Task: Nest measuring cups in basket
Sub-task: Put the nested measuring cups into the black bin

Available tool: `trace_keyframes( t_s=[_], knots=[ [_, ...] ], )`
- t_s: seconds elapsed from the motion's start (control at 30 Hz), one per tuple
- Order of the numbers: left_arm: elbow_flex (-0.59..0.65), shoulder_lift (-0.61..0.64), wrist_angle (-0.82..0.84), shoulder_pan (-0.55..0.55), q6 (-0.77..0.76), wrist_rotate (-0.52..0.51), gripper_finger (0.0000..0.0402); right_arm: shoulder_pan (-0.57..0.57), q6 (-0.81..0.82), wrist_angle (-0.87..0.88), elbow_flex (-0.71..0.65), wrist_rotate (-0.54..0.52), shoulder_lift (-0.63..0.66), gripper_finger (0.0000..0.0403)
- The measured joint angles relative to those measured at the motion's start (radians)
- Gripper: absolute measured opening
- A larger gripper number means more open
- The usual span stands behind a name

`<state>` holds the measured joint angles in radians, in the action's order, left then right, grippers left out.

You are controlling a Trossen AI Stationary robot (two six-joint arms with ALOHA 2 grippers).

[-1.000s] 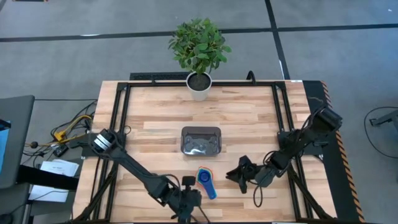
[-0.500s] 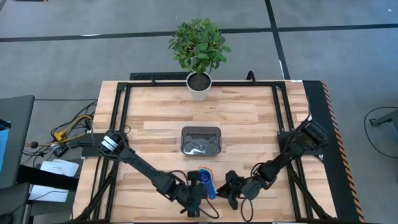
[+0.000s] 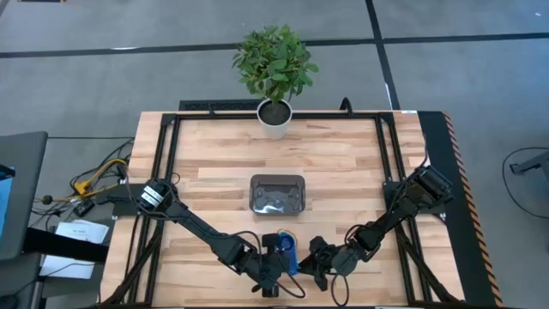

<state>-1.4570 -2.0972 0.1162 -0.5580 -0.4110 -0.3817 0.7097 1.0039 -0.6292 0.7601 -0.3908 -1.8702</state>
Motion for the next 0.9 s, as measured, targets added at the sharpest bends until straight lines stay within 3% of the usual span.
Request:
trace_keyframes(
  t_s=[0.53, 0.73, 0.9],
  knots=[
    [0.000, 0.000, -0.003, -0.004, -0.023, 0.045, 0.0000, -0.006, 0.017, 0.062, 0.000, 0.036, 0.032, 0.0119],
    [0.000, 0.000, -0.003, -0.004, -0.042, 0.045, 0.0000, 0.018, 0.043, 0.250, 0.000, -0.055, 0.157, 0.0133],
    [0.000, 0.000, -0.003, -0.004, -0.042, 0.045, 0.0000, 0.031, 0.094, 0.376, 0.000, -0.107, 0.217, 0.0173]
  ],
)
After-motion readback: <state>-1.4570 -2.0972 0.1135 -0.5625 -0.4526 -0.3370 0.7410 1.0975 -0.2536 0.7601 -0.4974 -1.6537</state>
